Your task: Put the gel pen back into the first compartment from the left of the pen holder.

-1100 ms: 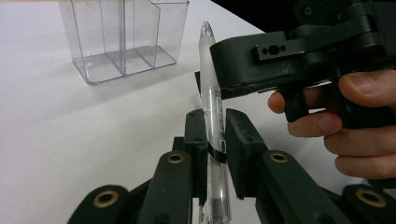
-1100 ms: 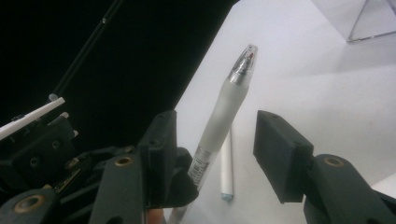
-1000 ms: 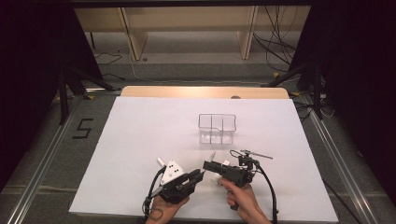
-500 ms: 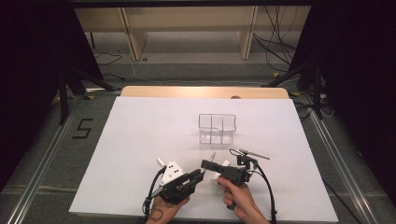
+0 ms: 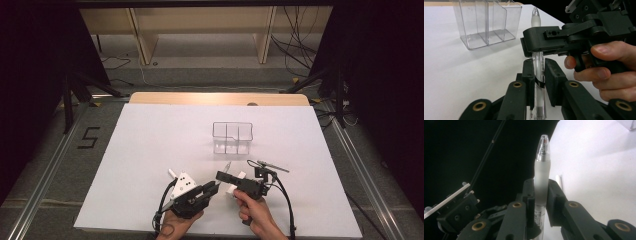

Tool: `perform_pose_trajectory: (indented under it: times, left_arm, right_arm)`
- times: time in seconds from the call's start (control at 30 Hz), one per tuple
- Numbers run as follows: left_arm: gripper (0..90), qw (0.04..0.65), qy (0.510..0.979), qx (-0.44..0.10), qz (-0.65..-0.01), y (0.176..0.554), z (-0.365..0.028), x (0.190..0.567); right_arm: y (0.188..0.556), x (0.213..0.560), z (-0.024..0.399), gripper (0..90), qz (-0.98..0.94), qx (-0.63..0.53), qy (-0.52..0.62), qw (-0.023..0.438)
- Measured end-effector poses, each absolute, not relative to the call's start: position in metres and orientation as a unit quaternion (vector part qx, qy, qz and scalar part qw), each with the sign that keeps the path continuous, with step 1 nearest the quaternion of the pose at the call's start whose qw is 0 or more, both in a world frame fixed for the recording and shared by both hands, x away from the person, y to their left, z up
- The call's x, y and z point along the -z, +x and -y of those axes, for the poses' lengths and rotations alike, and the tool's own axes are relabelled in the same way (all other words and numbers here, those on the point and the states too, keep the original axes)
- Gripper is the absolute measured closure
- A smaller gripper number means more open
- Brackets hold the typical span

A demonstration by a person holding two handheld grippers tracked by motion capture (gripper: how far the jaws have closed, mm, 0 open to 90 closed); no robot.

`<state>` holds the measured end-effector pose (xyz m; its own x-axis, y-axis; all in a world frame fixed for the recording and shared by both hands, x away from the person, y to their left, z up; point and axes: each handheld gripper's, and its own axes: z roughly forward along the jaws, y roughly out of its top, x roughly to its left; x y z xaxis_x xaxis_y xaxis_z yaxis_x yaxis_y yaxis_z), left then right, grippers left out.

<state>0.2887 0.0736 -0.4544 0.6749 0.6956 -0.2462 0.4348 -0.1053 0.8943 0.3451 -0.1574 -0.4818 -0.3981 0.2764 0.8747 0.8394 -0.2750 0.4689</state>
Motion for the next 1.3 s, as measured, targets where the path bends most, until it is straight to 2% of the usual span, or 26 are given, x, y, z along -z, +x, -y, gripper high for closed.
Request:
perform_pose_trajectory:
  times: [0.03, 0.1, 0.13, 0.17, 0.23, 0.3, 0.77, 1.3]
  left_arm:
    - [76.0, 0.547, 0.736, -0.113, -0.383, 0.289, -0.074, 0.454]
    - [63.5, 0.544, 0.741, -0.105, -0.380, 0.290, -0.073, 0.453]
    - [51.8, 0.541, 0.744, -0.106, -0.378, 0.290, -0.073, 0.453]
    - [46.8, 0.539, 0.746, -0.107, -0.377, 0.290, -0.072, 0.453]
    - [43.5, 0.528, 0.757, -0.109, -0.370, 0.292, -0.073, 0.452]
    - [41.2, 0.526, 0.760, -0.105, -0.368, 0.295, -0.077, 0.452]
    - [28.8, 0.517, 0.775, -0.114, -0.346, 0.302, -0.093, 0.454]
    - [26.3, 0.508, 0.774, -0.122, -0.358, 0.309, -0.113, 0.458]
  right_arm:
    - [0.345, 0.481, 0.157, 79.7, 0.558, 0.623, -0.499, 0.225]
    - [0.344, 0.480, 0.157, 79.8, 0.564, 0.626, -0.493, 0.215]
    - [0.343, 0.476, 0.157, 79.8, 0.575, 0.628, -0.487, 0.195]
    - [0.343, 0.475, 0.157, 79.8, 0.579, 0.629, -0.485, 0.185]
    - [0.343, 0.473, 0.158, 79.8, 0.584, 0.629, -0.483, 0.175]
    - [0.344, 0.468, 0.162, 79.8, 0.600, 0.625, -0.480, 0.136]
    - [0.352, 0.452, 0.181, 79.8, 0.607, 0.635, -0.475, 0.060]
    - [0.369, 0.438, 0.185, 79.8, 0.609, 0.636, -0.473, 0.017]
